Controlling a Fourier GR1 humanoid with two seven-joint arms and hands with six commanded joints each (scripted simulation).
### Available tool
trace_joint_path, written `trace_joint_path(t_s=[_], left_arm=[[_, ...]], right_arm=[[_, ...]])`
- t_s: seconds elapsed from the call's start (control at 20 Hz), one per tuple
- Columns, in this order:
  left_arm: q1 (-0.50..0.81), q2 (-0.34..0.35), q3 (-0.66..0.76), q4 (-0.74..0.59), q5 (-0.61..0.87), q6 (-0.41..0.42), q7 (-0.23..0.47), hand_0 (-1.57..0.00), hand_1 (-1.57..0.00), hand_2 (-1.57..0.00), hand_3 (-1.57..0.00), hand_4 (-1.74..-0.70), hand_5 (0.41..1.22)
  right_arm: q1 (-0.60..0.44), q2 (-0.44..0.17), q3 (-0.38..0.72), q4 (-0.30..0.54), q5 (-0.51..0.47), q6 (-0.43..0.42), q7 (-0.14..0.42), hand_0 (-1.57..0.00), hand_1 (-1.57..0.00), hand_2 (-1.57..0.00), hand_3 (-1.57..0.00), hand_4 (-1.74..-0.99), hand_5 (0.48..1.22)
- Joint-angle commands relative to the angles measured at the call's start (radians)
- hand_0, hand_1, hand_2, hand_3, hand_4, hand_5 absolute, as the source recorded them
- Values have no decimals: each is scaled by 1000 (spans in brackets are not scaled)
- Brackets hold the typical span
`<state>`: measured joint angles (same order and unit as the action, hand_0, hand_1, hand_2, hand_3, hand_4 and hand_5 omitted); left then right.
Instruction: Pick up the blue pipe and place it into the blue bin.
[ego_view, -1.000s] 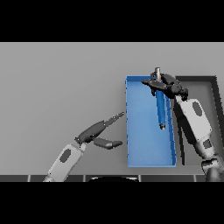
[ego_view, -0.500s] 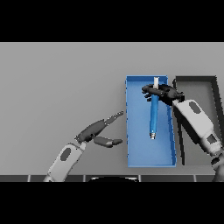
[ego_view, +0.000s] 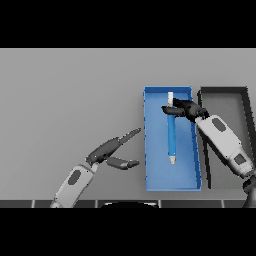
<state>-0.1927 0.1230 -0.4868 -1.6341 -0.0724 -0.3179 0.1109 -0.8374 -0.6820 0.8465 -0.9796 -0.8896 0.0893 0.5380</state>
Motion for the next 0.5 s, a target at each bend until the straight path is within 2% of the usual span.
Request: trace_joint_path(t_s=[0.0, 0.05, 0.15, 0.25, 0.45], left_arm=[[1, 3, 2, 3, -4, 4, -4, 1, 1, 1, 1, -882, 474], [-2, 2, 4, 1, -3, 4, -4, 1, 1, 1, 1, -883, 473], [4, 1, 1, -18, 5, 4, 4, 1, 1, 1, 1, -885, 476], [4, -3, -6, -19, 3, 2, 15, 1, 1, 1, 1, -885, 478], [-31, -9, 9, -17, 20, 0, 52, 1, 1, 1, 1, -885, 480]], right_arm=[[-2, -1, -2, 0, -3, 11, -3, -241, -117, -52, -16, -1153, 777], [1, 5, -7, 11, -13, 27, -14, -192, -94, -41, -13, -1156, 790], [0, -3, -20, -3, -37, 26, 0, -123, -60, -26, -8, -1154, 809], [7, -4, -19, -17, -36, 15, -3, -212, -100, -24, -5, -1152, 804], [7, -5, -12, -27, -27, 7, 0, -212, -100, -24, -5, -1152, 798]])
